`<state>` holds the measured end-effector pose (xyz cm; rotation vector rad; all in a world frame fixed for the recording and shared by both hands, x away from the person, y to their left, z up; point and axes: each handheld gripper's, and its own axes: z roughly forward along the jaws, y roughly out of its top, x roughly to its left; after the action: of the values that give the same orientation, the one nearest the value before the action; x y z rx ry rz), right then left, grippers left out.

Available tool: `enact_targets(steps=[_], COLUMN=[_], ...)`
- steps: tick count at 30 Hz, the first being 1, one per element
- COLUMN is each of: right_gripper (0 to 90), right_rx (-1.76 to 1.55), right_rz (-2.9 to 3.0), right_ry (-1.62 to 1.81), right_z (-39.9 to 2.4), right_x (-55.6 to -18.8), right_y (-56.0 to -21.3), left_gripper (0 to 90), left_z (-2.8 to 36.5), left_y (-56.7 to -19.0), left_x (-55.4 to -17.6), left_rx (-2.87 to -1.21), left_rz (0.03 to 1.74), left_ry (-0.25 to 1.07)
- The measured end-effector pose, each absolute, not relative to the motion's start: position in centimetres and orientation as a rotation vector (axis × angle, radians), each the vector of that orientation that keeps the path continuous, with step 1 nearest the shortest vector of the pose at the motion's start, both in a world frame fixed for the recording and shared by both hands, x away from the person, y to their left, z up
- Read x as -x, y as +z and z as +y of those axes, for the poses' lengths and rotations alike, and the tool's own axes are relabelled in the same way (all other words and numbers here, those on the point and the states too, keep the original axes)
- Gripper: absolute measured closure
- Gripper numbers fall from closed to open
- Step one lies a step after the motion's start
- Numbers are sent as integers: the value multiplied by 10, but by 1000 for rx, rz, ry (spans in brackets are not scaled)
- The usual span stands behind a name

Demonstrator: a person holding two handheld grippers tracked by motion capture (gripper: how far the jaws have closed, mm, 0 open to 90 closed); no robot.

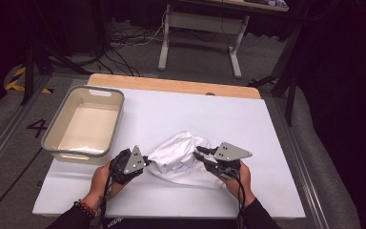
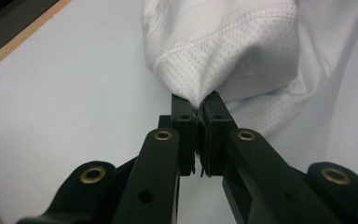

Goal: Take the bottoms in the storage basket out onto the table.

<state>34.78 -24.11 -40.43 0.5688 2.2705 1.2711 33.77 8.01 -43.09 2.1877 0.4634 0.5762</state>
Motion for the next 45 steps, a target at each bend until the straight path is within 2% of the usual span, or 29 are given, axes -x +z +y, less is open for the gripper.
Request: enact_targets(steps=[2,3,7,9,11,12,14,15,16,18,19,21,22,25,27,34,38,45], right_gripper=[445,426,365,372,433,497,719,785,785,871,878,882,884,885,885,885,885,885], right_rx=[-558,-538,-522,-519,-528,-531,-513,-512,-512,-504,-508,-518,-538,-590,-640,-805,-871,-961], right_rz=[2335,2353,2410,2459,2435,2443,2433,2434,2434,2409,2392,2340,2286,2243,2175,2072,2043,2007], right_ry=[1267,1258,1231,1203,1143,1134,1080,1088,1088,1080,1093,1095,1094,1124,1140,1106,1100,1031], right_z=[-236,-233,-219,-211,-204,-202,-195,-195,-195,-197,-199,-205,-213,-224,-236,-278,-296,-326], right_x=[-349,-348,-346,-348,-349,-350,-351,-352,-352,-353,-353,-354,-356,-361,-367,-388,-395,-401], right_y=[-409,-411,-419,-425,-430,-432,-435,-434,-434,-432,-430,-424,-415,-404,-394,-386,-388,-397], left_gripper=[860,860,860,859,859,858,854,850,850,799,769,765,684,634,549,484,424,372], left_z=[83,84,92,93,93,92,91,91,91,90,90,89,85,78,72,50,35,19], left_y=[-428,-426,-420,-421,-421,-422,-423,-423,-423,-423,-424,-423,-422,-419,-415,-407,-412,-430], left_x=[-337,-337,-337,-338,-338,-339,-339,-339,-340,-340,-341,-342,-344,-342,-340,-333,-334,-335], left_rx=[-2182,-2174,-2135,-2127,-2129,-2136,-2136,-2136,-2136,-2139,-2136,-2121,-2110,-2079,-2056,-1999,-2054,-2161], left_rz=[466,465,496,512,507,502,502,501,502,509,517,519,521,517,505,436,403,391], left_ry=[596,601,600,588,592,588,579,577,575,585,574,560,550,564,584,497,477,448])
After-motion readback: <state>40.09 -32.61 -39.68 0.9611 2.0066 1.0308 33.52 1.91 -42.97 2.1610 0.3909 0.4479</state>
